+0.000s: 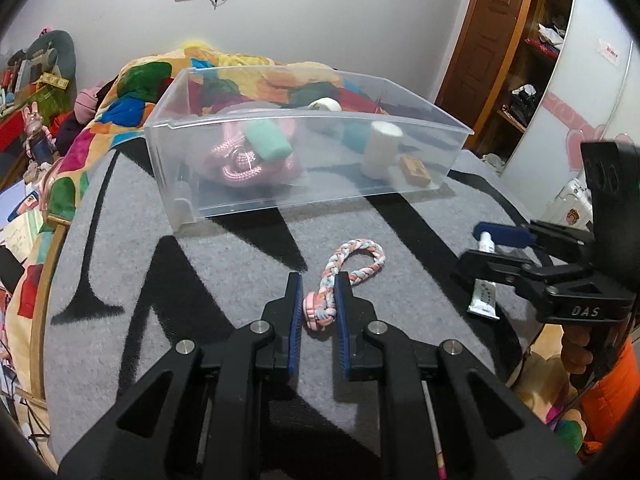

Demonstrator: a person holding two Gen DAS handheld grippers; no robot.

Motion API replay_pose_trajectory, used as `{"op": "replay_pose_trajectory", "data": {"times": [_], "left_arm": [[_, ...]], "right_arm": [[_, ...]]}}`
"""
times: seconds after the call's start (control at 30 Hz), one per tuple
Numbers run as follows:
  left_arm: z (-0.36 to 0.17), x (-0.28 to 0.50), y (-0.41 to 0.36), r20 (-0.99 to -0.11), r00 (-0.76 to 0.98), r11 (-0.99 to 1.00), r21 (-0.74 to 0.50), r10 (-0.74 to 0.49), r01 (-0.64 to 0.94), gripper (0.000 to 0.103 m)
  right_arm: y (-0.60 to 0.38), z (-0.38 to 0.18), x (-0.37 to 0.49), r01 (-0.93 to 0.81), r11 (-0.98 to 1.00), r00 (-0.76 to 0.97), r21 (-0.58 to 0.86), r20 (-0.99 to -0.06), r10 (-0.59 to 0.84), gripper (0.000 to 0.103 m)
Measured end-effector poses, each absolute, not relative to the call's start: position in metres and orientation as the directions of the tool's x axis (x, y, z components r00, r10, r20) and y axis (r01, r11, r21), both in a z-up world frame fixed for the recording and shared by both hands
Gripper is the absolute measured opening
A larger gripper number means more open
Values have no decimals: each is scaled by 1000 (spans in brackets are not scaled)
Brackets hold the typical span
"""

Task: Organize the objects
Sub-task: 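Grasp the braided rope toy with the left gripper while the right gripper grasps the toothpaste tube, then drop the braided rope toy into the box with the left gripper while the right drops the toothpaste tube in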

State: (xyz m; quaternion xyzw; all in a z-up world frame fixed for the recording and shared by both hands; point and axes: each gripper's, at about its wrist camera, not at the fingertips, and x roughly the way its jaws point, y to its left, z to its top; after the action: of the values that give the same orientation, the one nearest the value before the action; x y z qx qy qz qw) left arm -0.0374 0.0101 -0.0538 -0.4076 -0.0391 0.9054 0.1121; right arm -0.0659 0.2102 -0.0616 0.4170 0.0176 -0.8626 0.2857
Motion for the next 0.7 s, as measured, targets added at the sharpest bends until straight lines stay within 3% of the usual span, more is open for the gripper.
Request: {"op": "replay_pose_trajectory", "data": {"times": [0.23, 0.27, 0.33, 0.43, 0.57, 0.63, 0.7], "left_arm": [[-50, -28, 7, -728, -637, -967, -167, 254, -194, 17], [-52, -27, 7, -731, -628, -963, -177, 266, -202, 20], [-56, -25, 9, -737, -617, -960, -188, 278, -208, 41], [-59, -23, 18, -732, -633, -966, -145, 251, -215, 43], [-61, -25, 25, -723, -657, -974, -101, 213, -204, 37], [-61, -24, 25, -718, -668, -977, -87, 196, -193, 18], [-61, -24, 23, -714, -672, -978, -98, 197, -184, 15]], "right_arm": [[216, -50, -60, 419, -889, -549, 185, -728, -410, 59], [219, -51, -58, 405, -894, -547, 192, -733, -405, 59], [219, -56, -54, 397, -896, -530, 200, -747, -402, 59], [210, -61, -51, 395, -903, -542, 170, -750, -379, 54], [194, -60, -52, 430, -886, -531, 171, -746, -402, 28], [188, -61, -50, 451, -878, -533, 159, -741, -409, 21], [185, -62, -47, 461, -874, -537, 154, -736, -412, 15]]}}
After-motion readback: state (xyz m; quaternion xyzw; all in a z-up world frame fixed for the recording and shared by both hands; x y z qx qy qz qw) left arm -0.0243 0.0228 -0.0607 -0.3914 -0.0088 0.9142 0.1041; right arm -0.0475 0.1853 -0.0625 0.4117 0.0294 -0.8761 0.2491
